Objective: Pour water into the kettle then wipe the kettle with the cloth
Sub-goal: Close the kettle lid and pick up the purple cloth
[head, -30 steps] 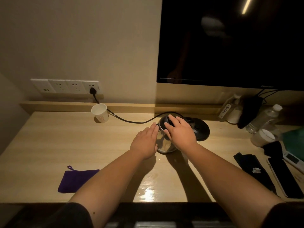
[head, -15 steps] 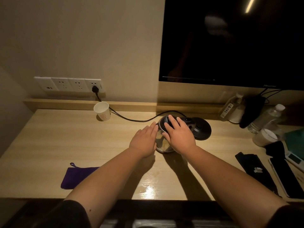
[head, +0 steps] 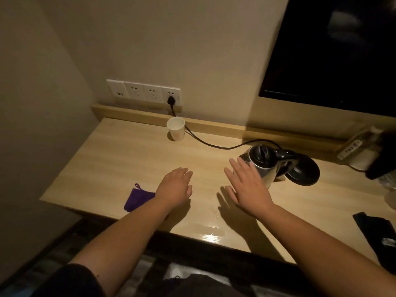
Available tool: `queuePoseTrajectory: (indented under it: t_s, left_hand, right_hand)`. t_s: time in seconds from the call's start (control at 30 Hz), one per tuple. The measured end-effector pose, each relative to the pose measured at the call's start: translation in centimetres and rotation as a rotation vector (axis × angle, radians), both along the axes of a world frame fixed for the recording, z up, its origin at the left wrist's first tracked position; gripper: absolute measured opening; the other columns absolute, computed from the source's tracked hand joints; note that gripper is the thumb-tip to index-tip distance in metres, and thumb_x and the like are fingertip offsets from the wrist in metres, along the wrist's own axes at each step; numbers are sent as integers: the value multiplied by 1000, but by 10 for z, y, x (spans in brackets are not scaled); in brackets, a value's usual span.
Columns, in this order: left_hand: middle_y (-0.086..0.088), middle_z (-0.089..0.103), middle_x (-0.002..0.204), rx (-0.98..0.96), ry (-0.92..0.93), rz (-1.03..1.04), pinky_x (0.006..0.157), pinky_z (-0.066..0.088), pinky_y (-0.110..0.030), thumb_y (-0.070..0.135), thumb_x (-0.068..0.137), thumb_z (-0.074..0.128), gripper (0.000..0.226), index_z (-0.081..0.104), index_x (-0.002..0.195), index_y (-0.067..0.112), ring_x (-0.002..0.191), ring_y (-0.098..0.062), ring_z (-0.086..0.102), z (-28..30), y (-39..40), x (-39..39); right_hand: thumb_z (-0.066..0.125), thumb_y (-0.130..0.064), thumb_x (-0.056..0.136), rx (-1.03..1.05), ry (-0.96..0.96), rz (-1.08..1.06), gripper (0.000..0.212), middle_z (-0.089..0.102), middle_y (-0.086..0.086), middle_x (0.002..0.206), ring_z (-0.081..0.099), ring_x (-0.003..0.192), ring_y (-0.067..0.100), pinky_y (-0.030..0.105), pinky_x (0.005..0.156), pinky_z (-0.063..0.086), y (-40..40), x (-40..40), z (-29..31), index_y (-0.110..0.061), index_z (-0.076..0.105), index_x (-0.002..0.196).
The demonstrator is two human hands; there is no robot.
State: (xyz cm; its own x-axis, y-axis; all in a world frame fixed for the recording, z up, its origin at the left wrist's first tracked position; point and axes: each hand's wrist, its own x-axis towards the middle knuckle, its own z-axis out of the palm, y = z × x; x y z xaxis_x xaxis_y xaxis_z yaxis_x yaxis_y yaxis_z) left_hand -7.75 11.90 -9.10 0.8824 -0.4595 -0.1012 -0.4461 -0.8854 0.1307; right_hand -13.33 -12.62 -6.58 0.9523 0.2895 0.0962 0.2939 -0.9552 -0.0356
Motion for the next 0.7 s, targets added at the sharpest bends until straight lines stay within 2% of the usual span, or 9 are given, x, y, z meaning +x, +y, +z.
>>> queuePoseTrajectory:
  t_s: [0.13, 0.2, 0.3, 0.37, 0.53, 0.63, 0.7]
  left_hand:
    - [-4, 46, 142, 42, 50, 37, 108, 31, -35, 32, 98, 41, 46, 42, 141, 15, 130, -21, 41, -13, 53, -8]
    - [-3, 47, 141, 74, 92, 48, 106, 34, -35, 36, 98, 41, 45, 42, 139, 17, 128, -20, 42, -22, 76, -8]
    - [-5, 35, 152, 107, 173, -2, 111, 29, -37, 42, 98, 39, 54, 32, 146, 17, 137, -22, 33, -40, 104, -6]
    - [-5, 23, 158, 114, 213, -63, 115, 21, -39, 47, 98, 36, 61, 22, 151, 18, 144, -23, 21, -53, 118, -3]
    - [-5, 4, 162, 157, 227, -248, 119, 1, -44, 59, 97, 23, 69, 8, 154, 21, 148, -25, 0, -86, 143, 12]
    - [-6, 7, 162, 120, 206, -331, 118, -1, -43, 62, 96, 20, 73, 11, 154, 17, 148, -25, 3, -98, 149, 17]
    - [-9, 19, 159, 91, 162, -393, 117, 7, -45, 65, 95, 24, 77, 21, 152, 13, 146, -28, 16, -105, 155, 18]
  right_hand:
    - [32, -43, 97, -13, 132, 82, 55, 56, 16, 141, 49, 133, 38, 58, 109, 33, 41, -2, -31, -12, 61, 131]
    - [28, -46, 96, -32, 245, 58, 59, 55, 15, 143, 47, 135, 37, 55, 110, 31, 57, -4, -51, -13, 60, 133]
    - [15, -54, 94, -3, 381, -6, 72, 36, 13, 157, 28, 146, 35, 51, 118, 15, 82, -9, -78, -13, 43, 147]
    - [15, -54, 96, 3, 419, -52, 71, 24, 11, 162, 17, 150, 33, 48, 120, 7, 99, -14, -91, -14, 32, 153]
    - [25, -54, 99, 9, 464, -185, 70, 12, 14, 165, 5, 152, 35, 50, 120, 3, 133, -18, -121, -13, 19, 156]
    - [22, -57, 100, -1, 498, -279, 72, 1, 15, 166, -4, 152, 34, 51, 119, -2, 141, -21, -134, -15, 10, 157]
    - [17, -59, 99, -4, 502, -316, 74, -4, 13, 166, -9, 152, 33, 49, 119, -6, 142, -24, -140, -16, 6, 158]
